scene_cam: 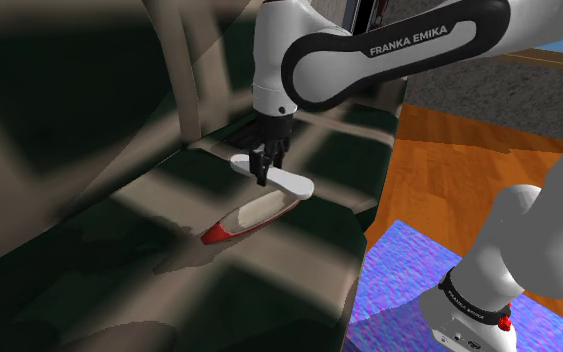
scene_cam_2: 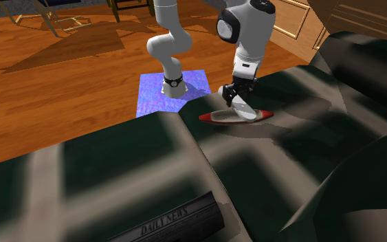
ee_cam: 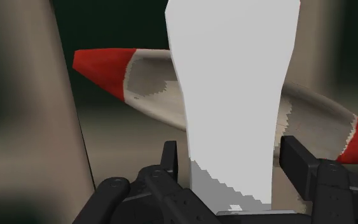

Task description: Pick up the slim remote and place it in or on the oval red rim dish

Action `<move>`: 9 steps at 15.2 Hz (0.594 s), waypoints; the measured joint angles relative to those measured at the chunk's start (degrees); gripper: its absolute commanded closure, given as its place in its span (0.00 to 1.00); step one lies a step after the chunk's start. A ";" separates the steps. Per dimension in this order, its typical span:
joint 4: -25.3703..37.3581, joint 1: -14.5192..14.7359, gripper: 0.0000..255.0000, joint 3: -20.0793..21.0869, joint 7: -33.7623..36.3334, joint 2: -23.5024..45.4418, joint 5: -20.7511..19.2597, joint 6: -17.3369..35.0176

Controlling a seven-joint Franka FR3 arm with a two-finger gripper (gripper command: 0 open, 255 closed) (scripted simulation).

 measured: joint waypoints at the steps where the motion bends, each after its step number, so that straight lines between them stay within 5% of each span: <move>1: 0.55 0.69 1.00 0.79 1.50 0.47 -0.05 -0.09; 9: -3.71 1.23 1.00 1.44 3.00 1.81 -0.38 5.42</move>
